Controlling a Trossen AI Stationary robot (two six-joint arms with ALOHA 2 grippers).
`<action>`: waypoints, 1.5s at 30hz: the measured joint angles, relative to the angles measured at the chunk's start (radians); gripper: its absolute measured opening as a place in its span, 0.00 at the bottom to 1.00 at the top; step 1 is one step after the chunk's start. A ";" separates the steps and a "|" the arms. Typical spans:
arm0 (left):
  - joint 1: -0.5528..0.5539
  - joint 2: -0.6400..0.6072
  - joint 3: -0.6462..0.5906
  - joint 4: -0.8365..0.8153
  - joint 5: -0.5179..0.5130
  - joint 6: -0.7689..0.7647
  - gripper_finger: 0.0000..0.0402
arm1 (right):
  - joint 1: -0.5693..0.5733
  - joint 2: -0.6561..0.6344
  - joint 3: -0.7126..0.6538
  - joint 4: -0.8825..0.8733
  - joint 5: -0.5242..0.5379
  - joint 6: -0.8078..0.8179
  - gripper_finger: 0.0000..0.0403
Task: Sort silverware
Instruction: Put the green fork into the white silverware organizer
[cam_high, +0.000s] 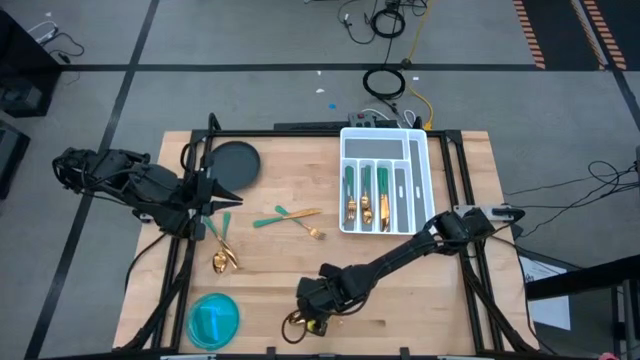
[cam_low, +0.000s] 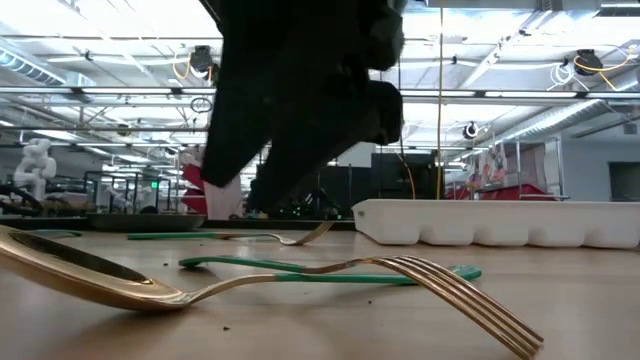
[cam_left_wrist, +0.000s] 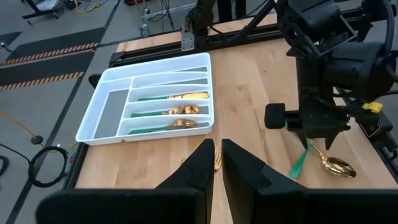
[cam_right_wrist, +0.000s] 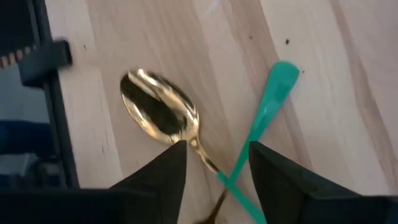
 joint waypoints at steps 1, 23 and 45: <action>0.000 0.000 0.000 0.000 0.000 0.000 0.10 | 0.000 0.000 0.000 -0.015 -0.002 -0.004 0.45; 0.000 0.000 0.000 -0.055 0.000 0.025 0.10 | -0.021 0.026 0.000 -0.026 0.056 0.072 0.53; 0.000 0.000 0.000 -0.095 -0.001 0.026 0.10 | -0.021 0.056 0.001 -0.114 0.054 0.130 0.36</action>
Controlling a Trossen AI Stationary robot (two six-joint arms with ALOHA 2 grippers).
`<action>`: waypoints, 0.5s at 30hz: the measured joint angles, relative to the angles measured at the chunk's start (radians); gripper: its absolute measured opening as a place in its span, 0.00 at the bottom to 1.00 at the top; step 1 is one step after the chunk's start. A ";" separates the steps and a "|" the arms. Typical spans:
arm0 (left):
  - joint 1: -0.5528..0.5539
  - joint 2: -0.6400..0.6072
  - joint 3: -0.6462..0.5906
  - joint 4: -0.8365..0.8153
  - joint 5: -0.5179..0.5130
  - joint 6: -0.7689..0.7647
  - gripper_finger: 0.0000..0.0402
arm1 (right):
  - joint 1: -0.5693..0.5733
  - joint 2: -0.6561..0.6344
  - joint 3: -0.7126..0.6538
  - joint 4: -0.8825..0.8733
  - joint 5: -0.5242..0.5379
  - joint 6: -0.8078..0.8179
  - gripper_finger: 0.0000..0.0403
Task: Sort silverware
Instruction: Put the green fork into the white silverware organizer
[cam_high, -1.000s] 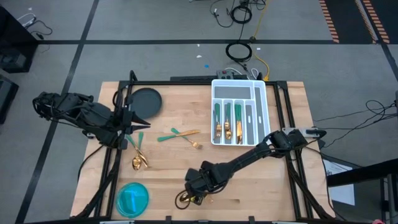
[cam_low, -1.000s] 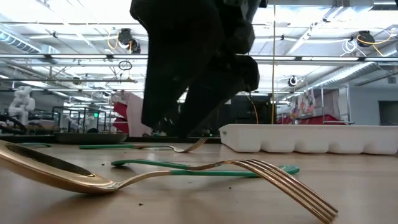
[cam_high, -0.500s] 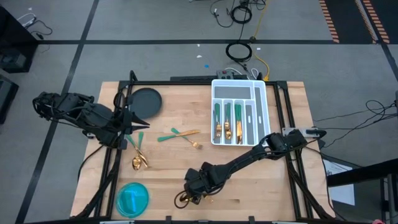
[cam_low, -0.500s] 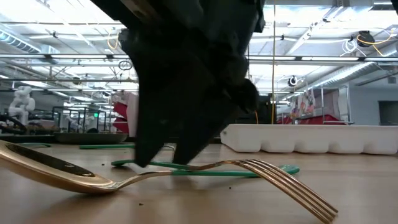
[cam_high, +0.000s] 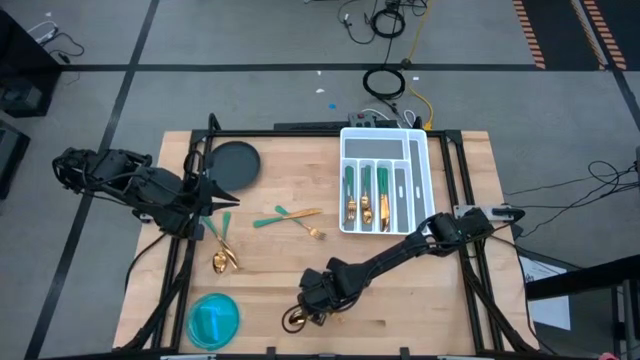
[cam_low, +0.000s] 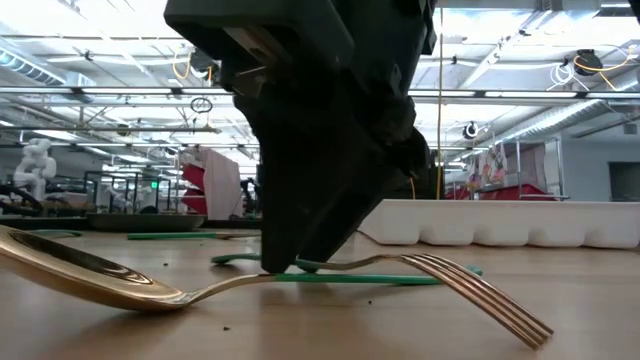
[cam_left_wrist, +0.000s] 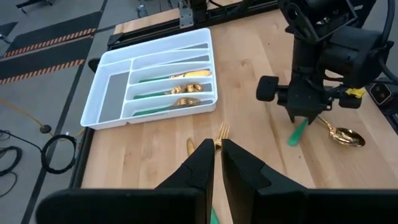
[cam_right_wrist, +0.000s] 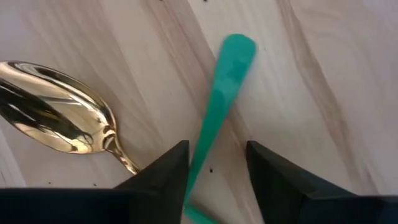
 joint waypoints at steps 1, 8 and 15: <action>0.000 0.000 0.000 0.000 0.000 0.000 0.10 | -0.001 0.000 0.000 -0.002 0.000 -0.005 0.31; 0.000 0.000 0.000 0.000 0.000 -0.001 0.10 | -0.003 0.000 -0.001 -0.007 -0.002 -0.035 0.03; 0.000 0.000 0.000 0.000 0.000 0.000 0.10 | -0.004 -0.001 -0.001 -0.007 -0.004 -0.032 0.01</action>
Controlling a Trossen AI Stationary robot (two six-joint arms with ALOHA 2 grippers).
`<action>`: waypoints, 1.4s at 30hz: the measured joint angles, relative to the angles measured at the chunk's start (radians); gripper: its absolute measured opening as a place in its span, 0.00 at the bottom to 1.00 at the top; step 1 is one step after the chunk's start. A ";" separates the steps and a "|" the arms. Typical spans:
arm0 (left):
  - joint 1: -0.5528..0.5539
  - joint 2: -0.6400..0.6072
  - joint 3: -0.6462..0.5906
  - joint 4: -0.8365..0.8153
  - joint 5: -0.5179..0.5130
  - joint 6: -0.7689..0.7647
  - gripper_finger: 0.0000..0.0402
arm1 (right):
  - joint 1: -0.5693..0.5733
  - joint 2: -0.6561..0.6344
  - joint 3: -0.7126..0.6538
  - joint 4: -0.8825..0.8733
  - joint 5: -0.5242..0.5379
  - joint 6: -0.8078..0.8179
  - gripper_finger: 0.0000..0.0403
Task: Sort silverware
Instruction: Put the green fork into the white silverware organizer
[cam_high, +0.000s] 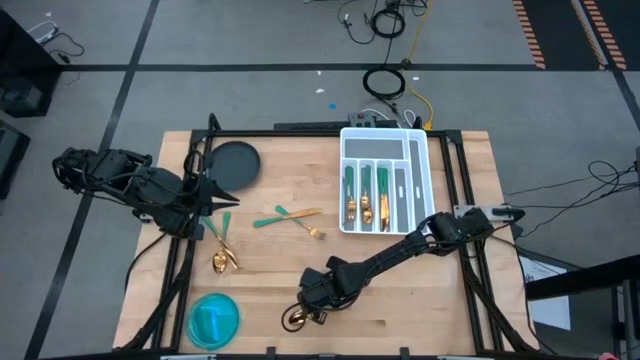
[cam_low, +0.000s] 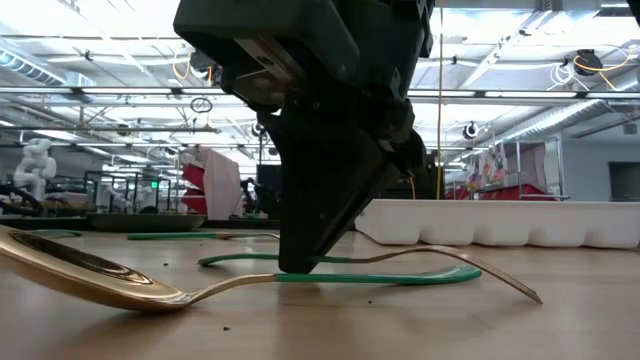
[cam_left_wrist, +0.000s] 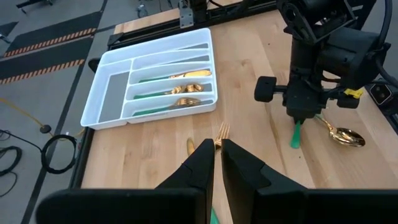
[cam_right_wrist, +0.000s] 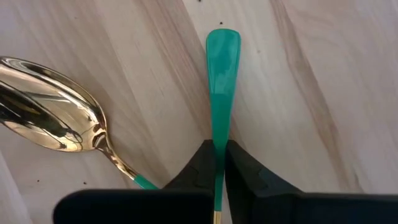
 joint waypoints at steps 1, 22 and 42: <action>0.000 0.000 0.000 0.000 0.000 0.000 0.10 | 0.000 -0.002 0.000 -0.001 -0.001 0.001 0.01; 0.000 0.000 0.000 -0.006 0.000 0.000 0.10 | -0.080 -0.010 0.400 -0.469 0.071 -0.100 0.00; 0.000 -0.013 0.000 -0.005 0.000 -0.008 0.10 | -0.108 -0.372 0.471 -0.551 0.217 -0.160 0.00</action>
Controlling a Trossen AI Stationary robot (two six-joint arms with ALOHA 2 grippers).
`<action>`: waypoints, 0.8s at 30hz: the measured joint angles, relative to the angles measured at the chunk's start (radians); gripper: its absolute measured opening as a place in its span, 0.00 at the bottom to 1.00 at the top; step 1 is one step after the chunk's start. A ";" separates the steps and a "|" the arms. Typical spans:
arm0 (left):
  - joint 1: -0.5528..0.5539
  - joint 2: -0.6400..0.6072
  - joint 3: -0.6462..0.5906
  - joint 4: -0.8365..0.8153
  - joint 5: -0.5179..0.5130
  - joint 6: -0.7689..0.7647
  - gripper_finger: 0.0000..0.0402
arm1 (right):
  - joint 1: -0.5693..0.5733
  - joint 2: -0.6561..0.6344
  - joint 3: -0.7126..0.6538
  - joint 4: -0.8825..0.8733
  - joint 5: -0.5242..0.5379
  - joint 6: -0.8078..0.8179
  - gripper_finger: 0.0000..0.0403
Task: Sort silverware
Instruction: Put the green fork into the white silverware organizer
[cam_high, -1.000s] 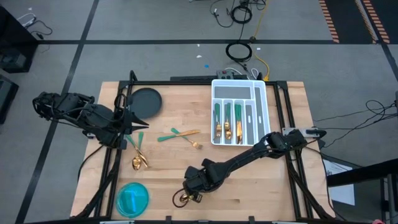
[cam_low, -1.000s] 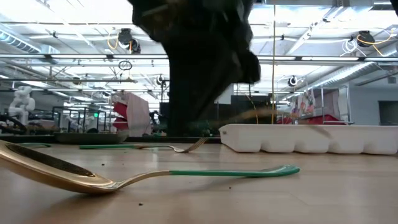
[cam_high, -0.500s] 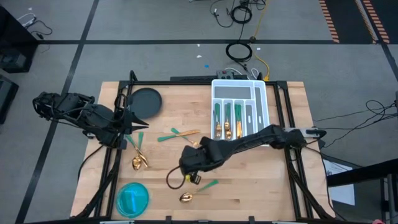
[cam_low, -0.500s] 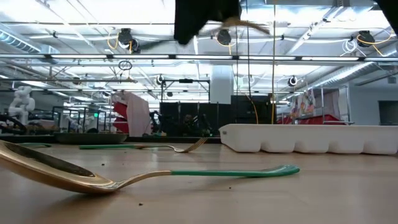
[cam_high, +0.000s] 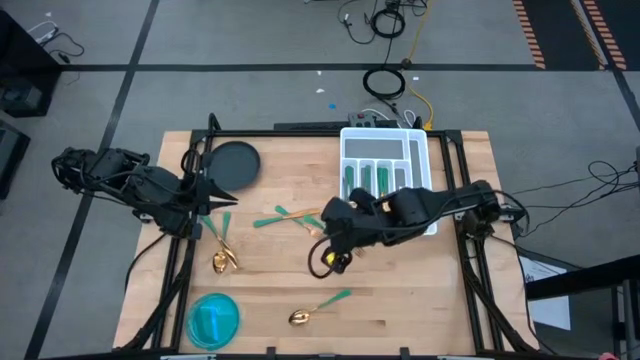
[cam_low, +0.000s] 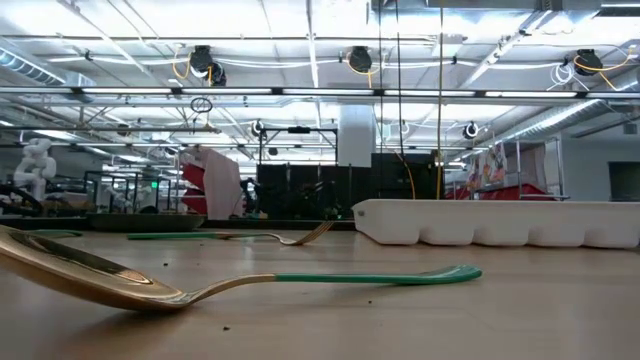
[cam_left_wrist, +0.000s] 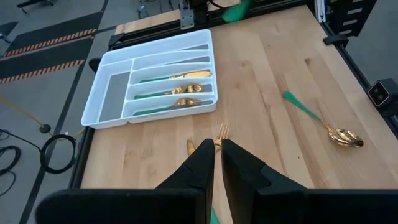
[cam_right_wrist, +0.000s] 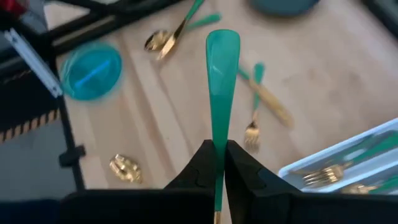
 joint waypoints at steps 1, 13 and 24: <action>0.000 0.000 0.000 0.001 0.000 0.000 0.10 | 0.000 -0.007 0.000 -0.003 0.015 0.001 0.00; 0.000 0.000 0.000 0.009 -0.006 0.000 0.10 | -0.050 0.017 0.000 -0.006 0.055 0.054 0.00; 0.000 0.000 0.000 0.013 -0.008 -0.009 0.10 | -0.199 0.017 0.000 0.012 0.103 0.023 0.00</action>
